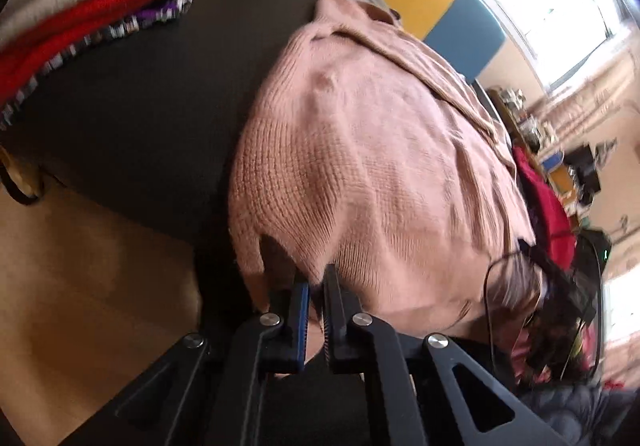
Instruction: Fold clothes
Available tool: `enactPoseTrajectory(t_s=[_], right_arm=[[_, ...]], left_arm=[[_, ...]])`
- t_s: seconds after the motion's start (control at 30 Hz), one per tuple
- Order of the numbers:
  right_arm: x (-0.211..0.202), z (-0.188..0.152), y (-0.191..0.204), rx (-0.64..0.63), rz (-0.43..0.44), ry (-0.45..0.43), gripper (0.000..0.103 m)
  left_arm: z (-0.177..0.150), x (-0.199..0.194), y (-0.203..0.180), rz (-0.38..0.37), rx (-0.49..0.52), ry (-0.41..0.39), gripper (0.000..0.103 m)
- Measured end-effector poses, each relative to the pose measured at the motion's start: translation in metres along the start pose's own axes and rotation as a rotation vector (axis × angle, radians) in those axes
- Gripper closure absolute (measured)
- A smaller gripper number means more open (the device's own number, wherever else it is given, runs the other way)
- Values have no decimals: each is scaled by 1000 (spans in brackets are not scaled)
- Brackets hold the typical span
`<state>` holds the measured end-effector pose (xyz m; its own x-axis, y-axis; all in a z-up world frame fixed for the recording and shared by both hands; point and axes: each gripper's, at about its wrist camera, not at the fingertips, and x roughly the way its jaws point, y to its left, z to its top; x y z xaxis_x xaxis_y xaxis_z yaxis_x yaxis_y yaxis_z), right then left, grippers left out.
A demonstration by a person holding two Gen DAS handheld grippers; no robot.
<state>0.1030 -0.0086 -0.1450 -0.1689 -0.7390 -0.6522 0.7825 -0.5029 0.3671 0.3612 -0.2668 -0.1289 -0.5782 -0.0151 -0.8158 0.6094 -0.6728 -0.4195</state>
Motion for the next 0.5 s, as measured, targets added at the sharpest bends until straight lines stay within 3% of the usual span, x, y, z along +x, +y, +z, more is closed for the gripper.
enactPoseTrajectory(t_s=[0.03,0.17,0.3,0.37,0.5], right_arm=[[1,0,1,-7,-5,2,0],[6,-1,7,-54,-34,17,0],[11,-3,16,-139,-82,49,0],[11,-3,16,-149,-89,55,0],[8,-3,10,-105,-64,47,0]], left_arm=[[0,1,2,24,10,7,102],[-9,9,25,114,-14,70,102],[-5,4,33,63,-66,57,101],[1,-2,34,42,-90,34,88],[22,-23,37,17,-123,-88,79]])
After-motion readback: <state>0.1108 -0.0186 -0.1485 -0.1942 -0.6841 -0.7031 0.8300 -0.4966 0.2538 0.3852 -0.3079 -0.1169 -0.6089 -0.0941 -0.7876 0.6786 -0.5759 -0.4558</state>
